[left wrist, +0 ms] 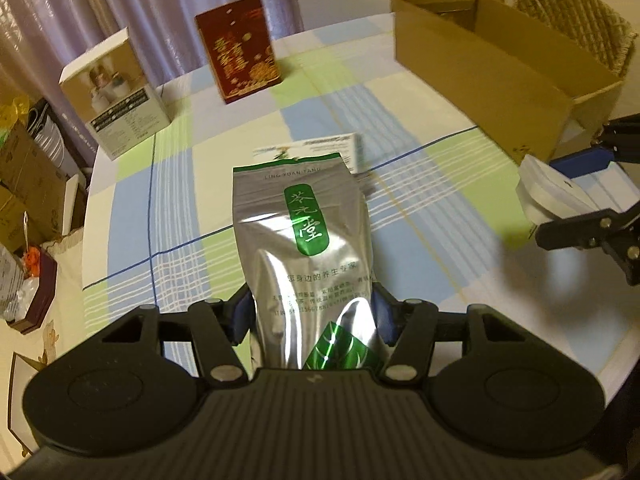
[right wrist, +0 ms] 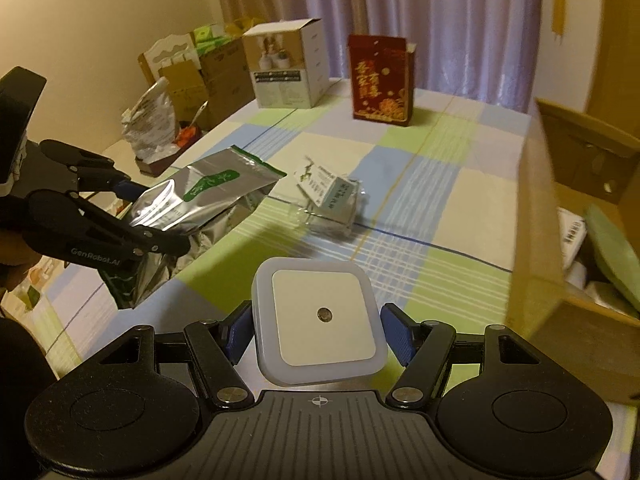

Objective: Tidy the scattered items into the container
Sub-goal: 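Carry the pouch and night light with both tools to the cardboard box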

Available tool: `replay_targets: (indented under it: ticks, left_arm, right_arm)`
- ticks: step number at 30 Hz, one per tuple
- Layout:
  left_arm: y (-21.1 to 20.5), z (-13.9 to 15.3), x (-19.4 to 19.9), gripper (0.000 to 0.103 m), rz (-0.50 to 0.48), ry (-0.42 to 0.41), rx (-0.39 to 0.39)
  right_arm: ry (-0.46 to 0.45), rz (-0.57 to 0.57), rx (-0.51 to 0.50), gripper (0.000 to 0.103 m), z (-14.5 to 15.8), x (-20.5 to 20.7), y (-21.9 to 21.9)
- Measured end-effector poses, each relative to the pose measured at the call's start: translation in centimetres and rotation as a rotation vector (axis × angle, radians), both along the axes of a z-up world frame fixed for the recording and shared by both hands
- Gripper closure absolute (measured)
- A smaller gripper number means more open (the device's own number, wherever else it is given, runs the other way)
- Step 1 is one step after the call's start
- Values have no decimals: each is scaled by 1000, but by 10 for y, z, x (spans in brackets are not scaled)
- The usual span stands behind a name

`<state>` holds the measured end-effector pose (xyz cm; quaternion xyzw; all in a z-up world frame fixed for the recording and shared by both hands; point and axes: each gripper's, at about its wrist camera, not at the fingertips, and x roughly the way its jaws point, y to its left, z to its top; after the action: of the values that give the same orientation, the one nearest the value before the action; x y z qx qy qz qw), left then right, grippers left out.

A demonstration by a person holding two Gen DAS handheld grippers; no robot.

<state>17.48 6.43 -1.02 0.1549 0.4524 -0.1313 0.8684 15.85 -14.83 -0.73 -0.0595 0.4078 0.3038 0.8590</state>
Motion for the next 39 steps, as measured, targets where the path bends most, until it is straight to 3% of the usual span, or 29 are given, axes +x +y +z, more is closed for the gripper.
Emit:
replay_targets:
  ticks: [10, 20, 30, 39]
  left_arm:
    - [-66, 27, -11, 48, -97, -36, -45]
    - [-164, 55, 18, 48, -231, -83, -107]
    - [-240, 75, 64, 48, -303, -104, -149]
    - [-280, 68, 91, 48, -332, -88, -155]
  right_arm:
    - [-47, -90, -22, 33, 38, -21, -57]
    - [-128, -210, -51, 33, 78, 2, -133]
    - [-168, -320, -83, 33, 81, 42, -198]
    - [-152, -378, -76, 33, 69, 64, -231]
